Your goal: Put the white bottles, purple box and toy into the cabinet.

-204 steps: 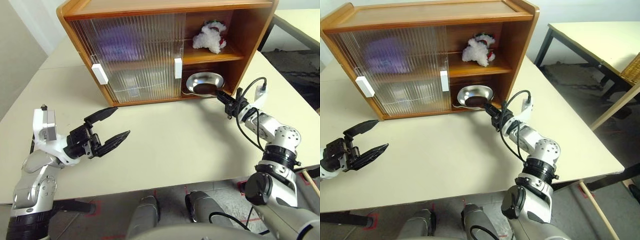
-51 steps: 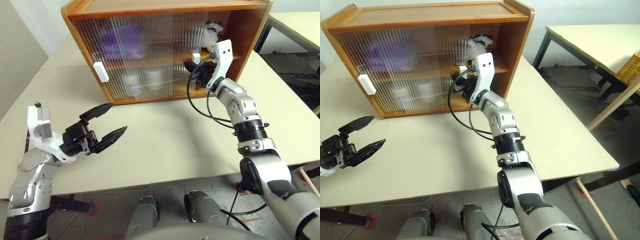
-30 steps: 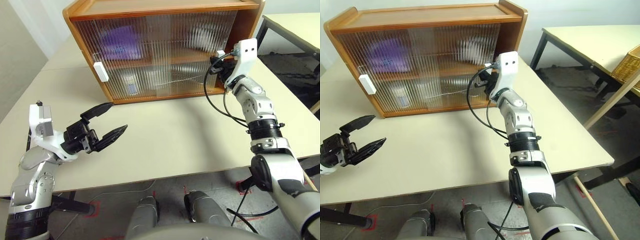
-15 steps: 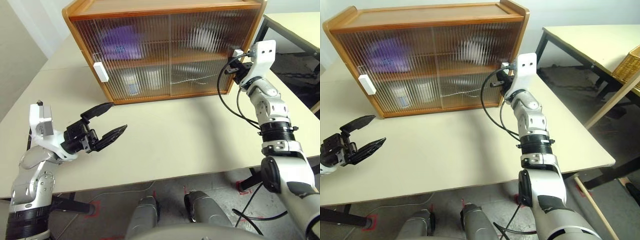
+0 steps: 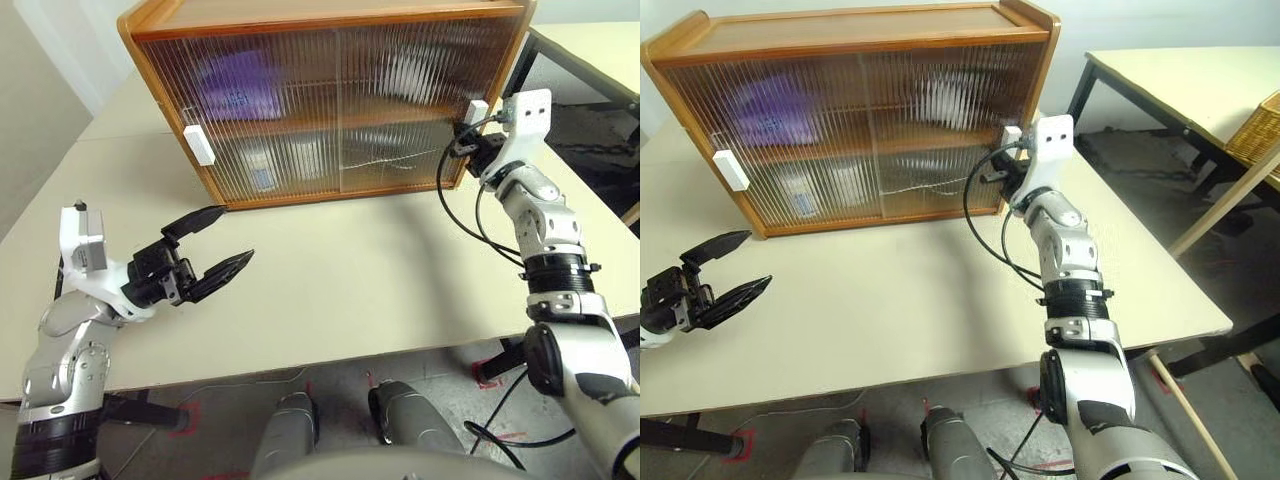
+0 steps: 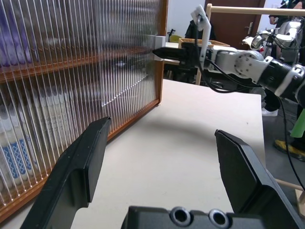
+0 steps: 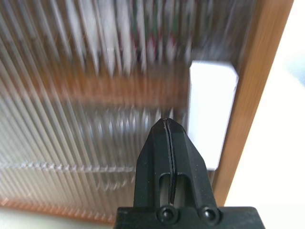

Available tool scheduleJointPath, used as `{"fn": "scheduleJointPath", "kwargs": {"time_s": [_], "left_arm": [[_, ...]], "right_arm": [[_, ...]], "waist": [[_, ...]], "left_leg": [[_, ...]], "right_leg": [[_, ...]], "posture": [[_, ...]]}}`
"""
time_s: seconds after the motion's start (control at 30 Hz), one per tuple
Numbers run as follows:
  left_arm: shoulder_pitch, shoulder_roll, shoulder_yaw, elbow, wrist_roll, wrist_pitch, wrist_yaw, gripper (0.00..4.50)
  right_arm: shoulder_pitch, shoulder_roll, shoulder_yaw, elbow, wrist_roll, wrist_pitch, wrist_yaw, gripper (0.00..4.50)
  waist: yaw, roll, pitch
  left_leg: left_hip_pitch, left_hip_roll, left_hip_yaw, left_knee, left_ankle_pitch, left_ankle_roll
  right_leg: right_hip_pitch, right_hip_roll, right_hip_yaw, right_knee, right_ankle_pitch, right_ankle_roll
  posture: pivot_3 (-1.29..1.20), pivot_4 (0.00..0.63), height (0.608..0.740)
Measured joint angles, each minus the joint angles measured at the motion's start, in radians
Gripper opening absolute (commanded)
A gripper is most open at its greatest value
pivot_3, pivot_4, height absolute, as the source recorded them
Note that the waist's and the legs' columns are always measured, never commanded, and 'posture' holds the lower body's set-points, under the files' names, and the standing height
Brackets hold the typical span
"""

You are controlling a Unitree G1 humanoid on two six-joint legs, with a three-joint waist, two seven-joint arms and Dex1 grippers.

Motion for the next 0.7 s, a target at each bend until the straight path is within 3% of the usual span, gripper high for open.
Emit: {"fn": "scheduleJointPath", "kwargs": {"time_s": [0.2,0.27,0.37,0.47,0.53,0.7], "left_arm": [[0.031,-0.003,0.01,-0.001,-0.004,0.002,0.01,4.5],[0.043,-0.011,0.017,-0.001,-0.007,0.002,0.021,4.5],[0.083,-0.016,0.03,-0.008,0.001,0.015,0.074,4.5],[0.182,-0.032,0.065,-0.01,0.075,0.031,0.209,4.5],[0.227,-0.056,0.093,-0.007,0.119,0.03,0.288,4.5],[0.281,-0.088,0.18,0.01,0.199,0.011,0.458,4.5]], "right_arm": [[0.088,0.045,0.029,-0.272,0.042,0.124,0.021,0.04],[0.112,0.066,0.058,-0.33,0.066,0.126,0.062,0.04],[0.178,0.067,0.094,-0.385,0.099,0.123,0.155,0.04],[0.322,0.015,0.089,-0.393,0.172,0.104,0.329,0.66],[0.391,-0.017,0.069,-0.371,0.211,0.09,0.418,1.35],[0.471,-0.124,-0.037,-0.191,0.238,-0.018,0.563,3.28]], "waist": [[-0.013,0.0,0.0],[-0.018,0.0,0.0],[-0.02,-0.001,-0.001],[-0.019,-0.003,-0.003],[-0.019,-0.003,-0.003],[-0.005,-0.004,-0.001]], "left_leg": [[0.001,0.002,0.0,-0.002,0.001,0.002],[0.001,0.002,0.0,-0.002,0.001,0.002],[0.001,0.001,0.0,-0.001,0.001,0.001],[0.0,-0.001,0.0,-0.001,0.0,0.0],[0.0,-0.001,0.001,0.0,-0.001,-0.002],[0.005,-0.001,0.0,0.002,-0.002,-0.004]], "right_leg": [[0.0,0.002,0.0,0.0,-0.003,-0.004],[0.0,0.002,0.0,0.0,-0.008,0.002],[0.002,0.002,0.0,-0.001,-0.009,0.001],[0.004,0.0,0.0,-0.002,-0.013,0.0],[0.005,0.0,0.0,-0.003,-0.018,0.008],[0.01,0.0,0.001,-0.003,-0.018,0.007]], "posture": [[-0.15,0.069,0.74],[-0.15,0.069,0.74],[-0.15,0.072,0.74],[-0.13,0.079,0.74],[-0.11,0.086,0.74],[-0.08,0.106,0.74]]}}
